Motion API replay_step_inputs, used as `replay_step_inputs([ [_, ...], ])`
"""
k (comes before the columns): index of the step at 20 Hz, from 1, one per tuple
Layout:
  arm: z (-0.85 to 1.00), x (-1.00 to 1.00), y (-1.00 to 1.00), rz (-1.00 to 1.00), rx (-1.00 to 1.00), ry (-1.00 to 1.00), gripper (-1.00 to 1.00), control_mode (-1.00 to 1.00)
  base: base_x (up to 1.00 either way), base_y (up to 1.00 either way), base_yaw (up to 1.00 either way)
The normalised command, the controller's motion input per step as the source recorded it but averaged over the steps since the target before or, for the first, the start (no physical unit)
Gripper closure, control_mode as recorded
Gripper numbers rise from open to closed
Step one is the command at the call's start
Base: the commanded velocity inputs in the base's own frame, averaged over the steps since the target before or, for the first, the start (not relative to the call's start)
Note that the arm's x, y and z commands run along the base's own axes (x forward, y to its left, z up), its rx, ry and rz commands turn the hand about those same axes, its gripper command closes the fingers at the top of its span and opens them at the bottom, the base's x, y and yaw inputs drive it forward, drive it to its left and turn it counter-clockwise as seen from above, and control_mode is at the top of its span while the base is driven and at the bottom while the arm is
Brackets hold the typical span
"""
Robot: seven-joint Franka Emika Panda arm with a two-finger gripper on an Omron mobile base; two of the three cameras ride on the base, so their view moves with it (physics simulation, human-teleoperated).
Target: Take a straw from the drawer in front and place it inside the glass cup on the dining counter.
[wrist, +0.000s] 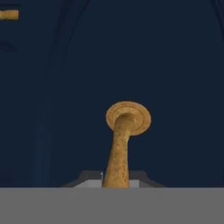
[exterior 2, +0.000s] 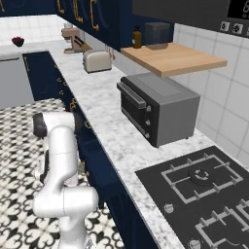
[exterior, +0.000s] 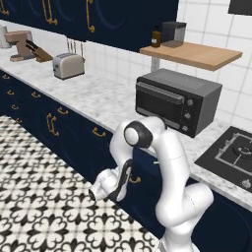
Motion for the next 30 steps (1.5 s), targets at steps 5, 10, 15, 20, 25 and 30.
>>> replay_step_inputs([
  [5,0.0,-0.62,1.0,0.05,0.0,0.0,1.0,-1.0,0.0,0.0,0.0],
  [10,0.11,-0.51,0.87,0.02,0.04,0.0,-1.0,-1.0,0.0,0.0,0.0],
  [15,0.89,-0.64,0.1,0.04,0.4,0.11,-1.0,-1.0,0.0,0.0,0.0],
  [20,0.97,-0.29,0.0,0.02,0.63,0.28,-1.0,-1.0,0.0,0.0,0.0],
  [25,0.59,-0.01,-0.02,0.0,0.69,0.47,-1.0,-1.0,0.0,0.0,0.0],
  [30,0.87,-0.39,-0.02,0.0,0.55,0.23,-1.0,-1.0,0.0,0.0,0.0],
])
